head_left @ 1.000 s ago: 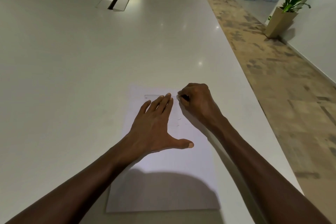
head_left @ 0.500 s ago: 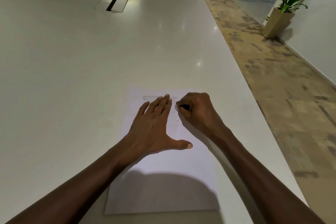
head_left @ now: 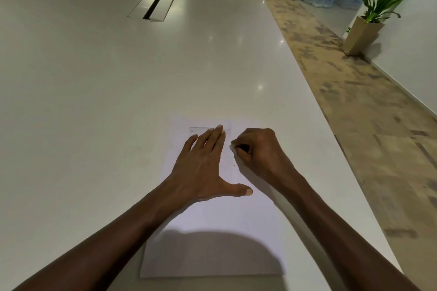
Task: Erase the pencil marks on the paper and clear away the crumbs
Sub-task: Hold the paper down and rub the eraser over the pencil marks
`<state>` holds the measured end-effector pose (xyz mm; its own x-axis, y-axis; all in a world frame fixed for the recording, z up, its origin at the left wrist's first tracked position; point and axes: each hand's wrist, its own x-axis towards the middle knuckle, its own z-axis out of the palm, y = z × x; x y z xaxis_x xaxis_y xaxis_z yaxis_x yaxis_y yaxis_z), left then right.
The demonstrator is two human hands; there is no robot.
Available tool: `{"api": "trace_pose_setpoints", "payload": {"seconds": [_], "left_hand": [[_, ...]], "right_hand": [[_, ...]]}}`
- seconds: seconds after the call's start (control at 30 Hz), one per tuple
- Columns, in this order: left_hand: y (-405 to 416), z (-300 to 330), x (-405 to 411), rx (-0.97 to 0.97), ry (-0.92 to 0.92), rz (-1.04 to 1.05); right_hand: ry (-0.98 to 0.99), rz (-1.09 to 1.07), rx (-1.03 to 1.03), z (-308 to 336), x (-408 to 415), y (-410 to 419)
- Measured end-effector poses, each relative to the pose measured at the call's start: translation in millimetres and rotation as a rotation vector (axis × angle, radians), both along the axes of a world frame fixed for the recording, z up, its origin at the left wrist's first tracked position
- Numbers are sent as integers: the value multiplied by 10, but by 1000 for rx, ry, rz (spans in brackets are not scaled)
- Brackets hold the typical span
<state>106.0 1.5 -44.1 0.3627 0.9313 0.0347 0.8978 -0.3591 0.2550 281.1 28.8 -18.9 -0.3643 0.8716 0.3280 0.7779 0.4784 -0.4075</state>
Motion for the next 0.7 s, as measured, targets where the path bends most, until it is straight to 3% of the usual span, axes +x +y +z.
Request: {"api": "trace_pose_setpoints", "payload": {"seconds": [0.4, 0.7], "left_hand": [[-9, 25, 15, 8, -9, 15], [6, -9, 7, 8, 1, 14]], "right_hand": [[-10, -20, 38, 25, -128, 599], [85, 12, -17, 9, -62, -112]]}}
